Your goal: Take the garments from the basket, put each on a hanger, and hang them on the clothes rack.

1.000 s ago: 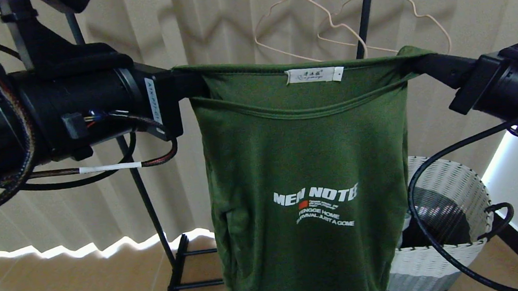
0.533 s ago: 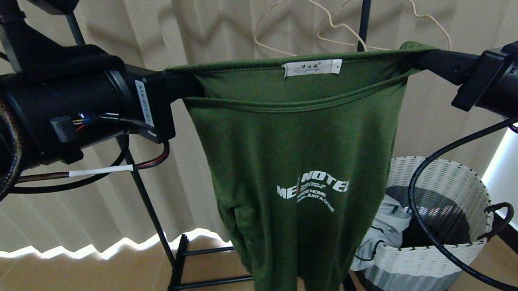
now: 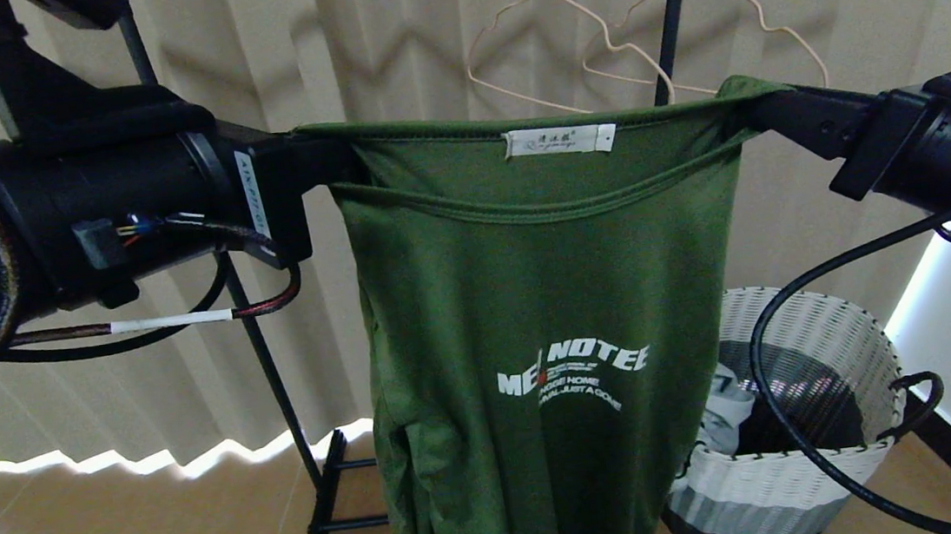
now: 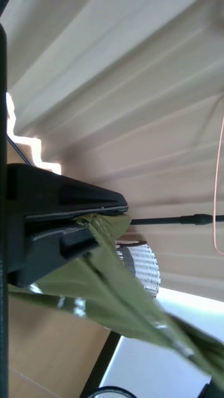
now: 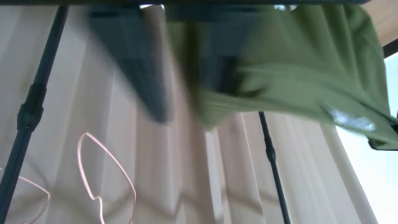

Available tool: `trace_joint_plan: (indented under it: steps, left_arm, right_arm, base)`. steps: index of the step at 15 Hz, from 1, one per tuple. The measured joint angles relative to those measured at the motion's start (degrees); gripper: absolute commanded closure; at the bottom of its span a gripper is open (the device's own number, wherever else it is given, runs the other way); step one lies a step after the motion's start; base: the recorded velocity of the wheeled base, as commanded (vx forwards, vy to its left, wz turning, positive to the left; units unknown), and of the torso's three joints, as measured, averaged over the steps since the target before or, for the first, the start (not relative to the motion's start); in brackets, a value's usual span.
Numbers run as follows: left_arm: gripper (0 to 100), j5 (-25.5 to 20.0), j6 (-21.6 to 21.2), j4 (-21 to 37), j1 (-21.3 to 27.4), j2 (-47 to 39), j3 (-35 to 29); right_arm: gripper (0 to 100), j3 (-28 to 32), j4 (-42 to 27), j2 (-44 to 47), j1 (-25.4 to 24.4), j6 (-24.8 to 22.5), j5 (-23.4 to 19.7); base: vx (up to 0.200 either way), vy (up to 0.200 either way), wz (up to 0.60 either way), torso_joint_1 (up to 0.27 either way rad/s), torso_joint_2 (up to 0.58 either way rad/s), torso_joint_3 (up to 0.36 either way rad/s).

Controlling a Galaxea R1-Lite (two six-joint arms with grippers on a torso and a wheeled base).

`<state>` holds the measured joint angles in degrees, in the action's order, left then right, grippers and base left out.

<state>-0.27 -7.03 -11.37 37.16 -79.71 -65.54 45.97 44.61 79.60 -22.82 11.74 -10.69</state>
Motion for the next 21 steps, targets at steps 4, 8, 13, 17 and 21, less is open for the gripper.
trace_joint_plan:
  steps: [4, 8, 13, 17, 21]
  left_arm:
    - [100, 0.20, -0.05, -0.34, -1.61, -0.30, -0.43]
    - [100, 6.28, -1.58, -0.45, -6.27, -1.54, -0.76]
    - [100, 6.53, -1.74, -0.48, -7.14, -2.56, -0.78]
    - [100, 7.22, -1.66, -0.56, -7.47, -3.67, -1.19]
    - [100, 10.86, -1.56, -0.50, -7.91, -5.79, -2.84]
  right_arm:
    - [0, -3.41, 0.48, -0.96, 0.00, -0.13, -0.17]
    - [0, -8.66, 0.30, -5.83, -0.13, -0.15, -1.71]
    - [0, -13.18, 0.09, -11.52, -0.09, -0.15, -4.33]
    - [0, -13.84, 0.17, -12.47, -0.20, -0.15, -4.57]
    - [0, -14.34, 0.23, -13.18, -2.61, -0.13, -4.47]
  base:
    - [0.000, 0.000, 0.00, 0.000, 0.00, 0.000]
    - [0.000, 0.000, 0.00, 0.000, 0.00, 0.000]
    - [0.000, 0.000, 0.00, 0.000, 0.00, 0.000]
    - [0.000, 0.000, 0.00, 0.000, 0.00, 0.000]
    - [0.000, 0.000, 0.00, 0.000, 0.00, 0.000]
